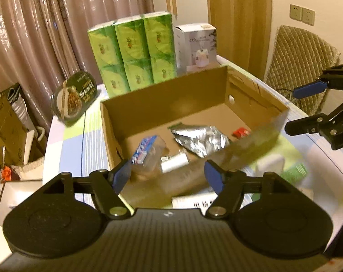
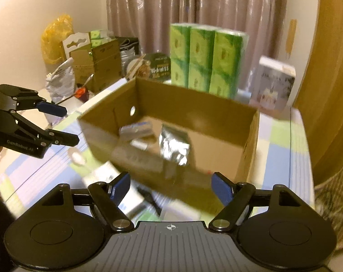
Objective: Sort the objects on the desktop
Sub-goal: 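Withdraw both tools from the box toward the medicine boxes on the table, then close left tool on white ointment box while right tool approaches long green box, then close right tool on long green box while left tool lifts ointment box, then carry ointment box with left tool and green box with right tool over cardboard box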
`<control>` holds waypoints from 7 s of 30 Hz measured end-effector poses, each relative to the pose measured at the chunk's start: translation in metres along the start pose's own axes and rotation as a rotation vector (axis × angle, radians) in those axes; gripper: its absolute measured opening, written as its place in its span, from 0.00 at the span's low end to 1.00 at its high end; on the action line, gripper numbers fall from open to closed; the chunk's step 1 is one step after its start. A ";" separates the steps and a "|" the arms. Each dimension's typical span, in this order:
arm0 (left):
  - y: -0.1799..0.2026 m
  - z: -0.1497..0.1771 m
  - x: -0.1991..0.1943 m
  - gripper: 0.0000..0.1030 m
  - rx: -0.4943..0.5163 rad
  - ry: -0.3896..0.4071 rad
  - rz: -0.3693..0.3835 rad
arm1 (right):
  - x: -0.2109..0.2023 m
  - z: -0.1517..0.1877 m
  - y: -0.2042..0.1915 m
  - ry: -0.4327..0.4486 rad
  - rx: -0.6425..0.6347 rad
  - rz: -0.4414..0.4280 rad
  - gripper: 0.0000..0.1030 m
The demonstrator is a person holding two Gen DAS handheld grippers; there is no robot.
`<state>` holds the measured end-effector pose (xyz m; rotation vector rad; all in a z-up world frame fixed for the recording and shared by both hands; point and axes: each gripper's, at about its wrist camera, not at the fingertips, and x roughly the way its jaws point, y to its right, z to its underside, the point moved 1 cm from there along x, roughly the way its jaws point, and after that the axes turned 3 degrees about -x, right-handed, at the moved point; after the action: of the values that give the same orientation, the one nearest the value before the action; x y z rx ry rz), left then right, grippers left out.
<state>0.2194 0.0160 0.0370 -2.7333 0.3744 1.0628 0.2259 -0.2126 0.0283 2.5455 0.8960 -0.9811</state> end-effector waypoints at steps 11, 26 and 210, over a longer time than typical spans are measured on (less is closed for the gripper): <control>0.018 0.068 -0.020 0.78 -0.045 -0.061 0.052 | -0.021 0.093 -0.012 -0.072 0.125 -0.003 0.77; 0.077 0.112 -0.029 0.79 -0.090 -0.110 0.157 | -0.039 0.163 -0.012 -0.089 0.434 0.079 0.80; 0.046 -0.043 0.027 0.32 -0.113 0.047 0.008 | 0.029 -0.054 0.043 0.071 0.027 0.105 0.26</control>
<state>0.2524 -0.0435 0.0459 -2.8631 0.3419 1.0534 0.2978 -0.2086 0.0497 2.6353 0.7632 -0.8839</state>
